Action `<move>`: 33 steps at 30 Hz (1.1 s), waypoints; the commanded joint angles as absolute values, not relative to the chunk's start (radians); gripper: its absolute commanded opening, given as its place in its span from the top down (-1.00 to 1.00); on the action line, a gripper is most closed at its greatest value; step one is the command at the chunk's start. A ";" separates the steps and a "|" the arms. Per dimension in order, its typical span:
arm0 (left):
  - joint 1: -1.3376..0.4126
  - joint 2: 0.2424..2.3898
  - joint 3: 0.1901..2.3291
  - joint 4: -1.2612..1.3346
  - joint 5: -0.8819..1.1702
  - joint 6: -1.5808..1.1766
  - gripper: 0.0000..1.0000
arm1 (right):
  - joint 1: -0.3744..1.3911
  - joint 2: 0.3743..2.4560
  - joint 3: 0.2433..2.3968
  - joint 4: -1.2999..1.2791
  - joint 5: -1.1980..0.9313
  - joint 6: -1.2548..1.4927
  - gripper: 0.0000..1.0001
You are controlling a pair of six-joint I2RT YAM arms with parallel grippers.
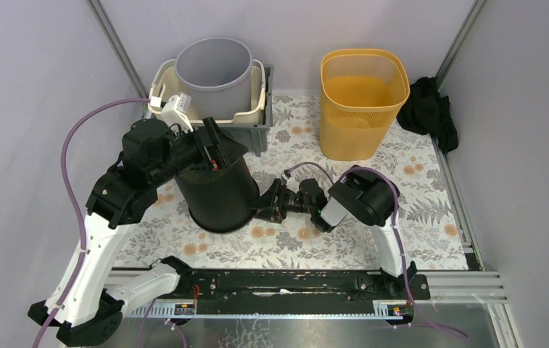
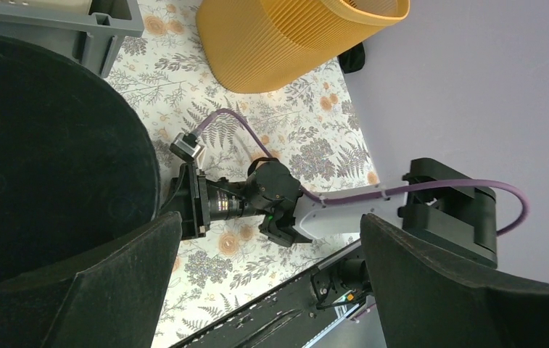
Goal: Turn the large container upside down
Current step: Turn the container upside down at the center of the board, then move the container to the center of the board.
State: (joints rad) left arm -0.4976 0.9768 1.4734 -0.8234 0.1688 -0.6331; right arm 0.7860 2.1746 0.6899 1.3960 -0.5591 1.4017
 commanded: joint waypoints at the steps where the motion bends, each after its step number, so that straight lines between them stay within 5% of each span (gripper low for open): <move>1: -0.503 0.974 1.462 -0.762 0.175 -0.615 -1.00 | 0.776 2.126 0.664 0.982 -0.569 1.235 -0.56; 15: -0.503 0.980 1.480 -0.774 0.164 -0.601 -1.00 | 0.655 1.777 0.717 0.553 -0.564 0.987 -0.57; 33: -0.503 0.959 1.464 -0.778 0.142 -0.594 -1.00 | 0.682 1.932 0.999 0.801 -0.668 1.202 -0.55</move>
State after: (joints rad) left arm -0.4976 0.9726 1.4689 -0.8238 0.1539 -0.6106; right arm 0.6247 1.8942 0.9047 0.7013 -0.6357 1.1404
